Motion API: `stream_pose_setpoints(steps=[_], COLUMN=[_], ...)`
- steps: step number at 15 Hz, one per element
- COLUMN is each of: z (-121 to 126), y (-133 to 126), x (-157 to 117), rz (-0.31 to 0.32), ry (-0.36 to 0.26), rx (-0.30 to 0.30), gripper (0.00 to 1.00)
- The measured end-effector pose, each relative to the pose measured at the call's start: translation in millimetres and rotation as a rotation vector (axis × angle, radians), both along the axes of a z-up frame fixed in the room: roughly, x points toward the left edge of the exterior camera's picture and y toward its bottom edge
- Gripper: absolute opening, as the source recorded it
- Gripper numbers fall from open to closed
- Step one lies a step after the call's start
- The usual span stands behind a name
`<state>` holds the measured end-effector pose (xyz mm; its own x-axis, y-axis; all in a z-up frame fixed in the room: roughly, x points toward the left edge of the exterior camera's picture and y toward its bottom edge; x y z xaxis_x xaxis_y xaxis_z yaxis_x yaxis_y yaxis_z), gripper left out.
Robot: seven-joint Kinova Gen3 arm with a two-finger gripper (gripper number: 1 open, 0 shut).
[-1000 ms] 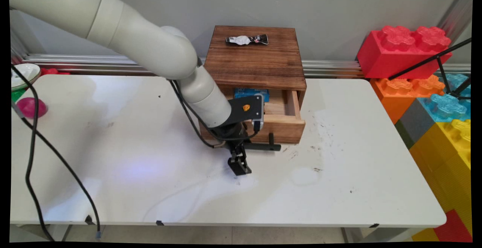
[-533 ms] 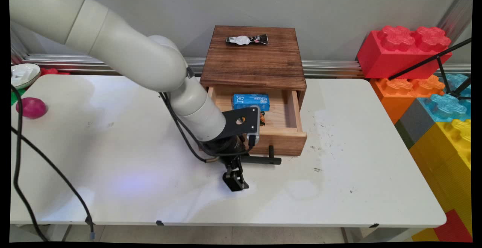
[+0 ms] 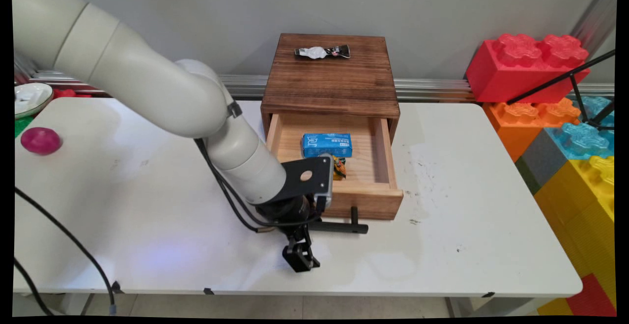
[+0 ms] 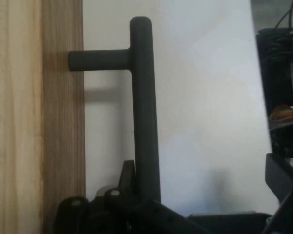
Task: Open the drawer
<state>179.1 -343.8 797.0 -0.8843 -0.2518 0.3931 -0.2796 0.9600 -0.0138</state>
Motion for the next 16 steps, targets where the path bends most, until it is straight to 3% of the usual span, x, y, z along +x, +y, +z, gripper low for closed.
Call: stream_pose_setpoints(steps=[16], z=[5], y=[46], x=[-9], rz=[-0.033], ry=[0.04], rx=[0.009], gripper=[1.0])
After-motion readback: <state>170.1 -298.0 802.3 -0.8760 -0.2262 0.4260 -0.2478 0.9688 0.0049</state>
